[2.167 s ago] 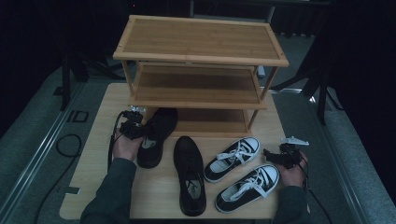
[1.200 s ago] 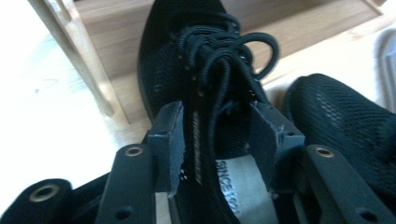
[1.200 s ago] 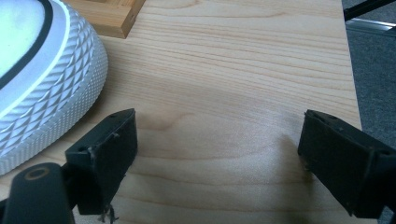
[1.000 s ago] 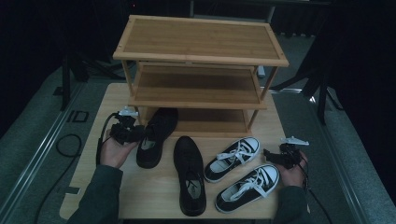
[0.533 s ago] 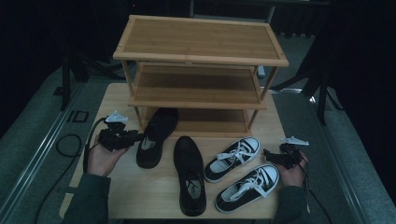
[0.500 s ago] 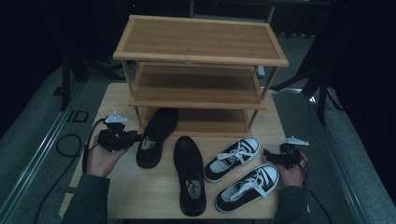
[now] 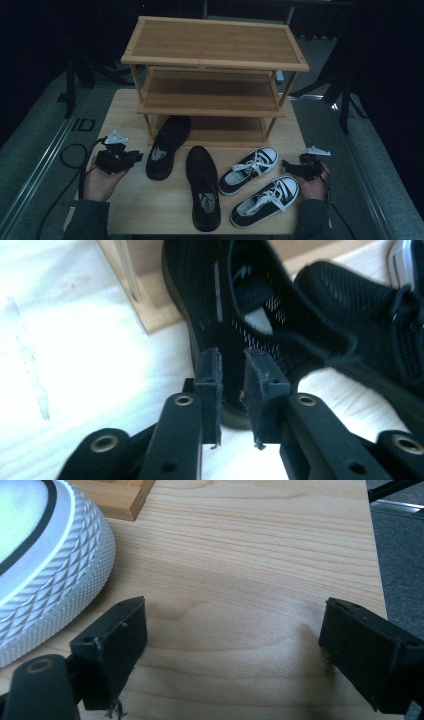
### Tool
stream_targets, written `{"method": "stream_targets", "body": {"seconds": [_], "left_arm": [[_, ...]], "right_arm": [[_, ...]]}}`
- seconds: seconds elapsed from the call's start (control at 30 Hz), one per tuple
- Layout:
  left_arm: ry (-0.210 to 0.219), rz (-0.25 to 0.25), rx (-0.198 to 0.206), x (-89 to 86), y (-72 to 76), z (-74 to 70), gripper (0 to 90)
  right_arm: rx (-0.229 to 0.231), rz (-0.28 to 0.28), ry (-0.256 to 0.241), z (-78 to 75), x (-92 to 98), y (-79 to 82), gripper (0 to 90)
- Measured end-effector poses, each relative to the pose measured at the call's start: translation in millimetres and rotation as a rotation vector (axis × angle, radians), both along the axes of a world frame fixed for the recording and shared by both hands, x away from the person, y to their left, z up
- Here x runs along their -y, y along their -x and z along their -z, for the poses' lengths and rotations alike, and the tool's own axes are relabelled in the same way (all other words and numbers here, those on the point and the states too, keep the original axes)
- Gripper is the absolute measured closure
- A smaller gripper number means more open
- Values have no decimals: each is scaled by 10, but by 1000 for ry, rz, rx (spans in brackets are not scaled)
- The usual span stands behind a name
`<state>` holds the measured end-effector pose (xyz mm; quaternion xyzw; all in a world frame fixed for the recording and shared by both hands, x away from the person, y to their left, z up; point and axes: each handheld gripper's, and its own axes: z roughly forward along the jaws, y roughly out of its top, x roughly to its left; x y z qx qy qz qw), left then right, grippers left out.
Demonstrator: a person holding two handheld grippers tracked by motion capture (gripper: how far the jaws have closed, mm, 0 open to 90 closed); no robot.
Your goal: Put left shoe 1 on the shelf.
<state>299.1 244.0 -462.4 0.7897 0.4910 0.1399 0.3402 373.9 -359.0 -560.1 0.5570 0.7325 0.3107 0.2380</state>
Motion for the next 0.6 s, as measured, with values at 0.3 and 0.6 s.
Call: {"method": "stream_targets", "body": {"seconds": [0.3, 0.6], "left_arm": [[-25, 20, -71, 91, 59, 305, 896], [-64, 41, -109, 189, 135, 453, 897]], "right_arm": [[0, 0, 0, 0, 0, 0, 118], [0, -1, 1, -1, 1, 0, 118]]}}
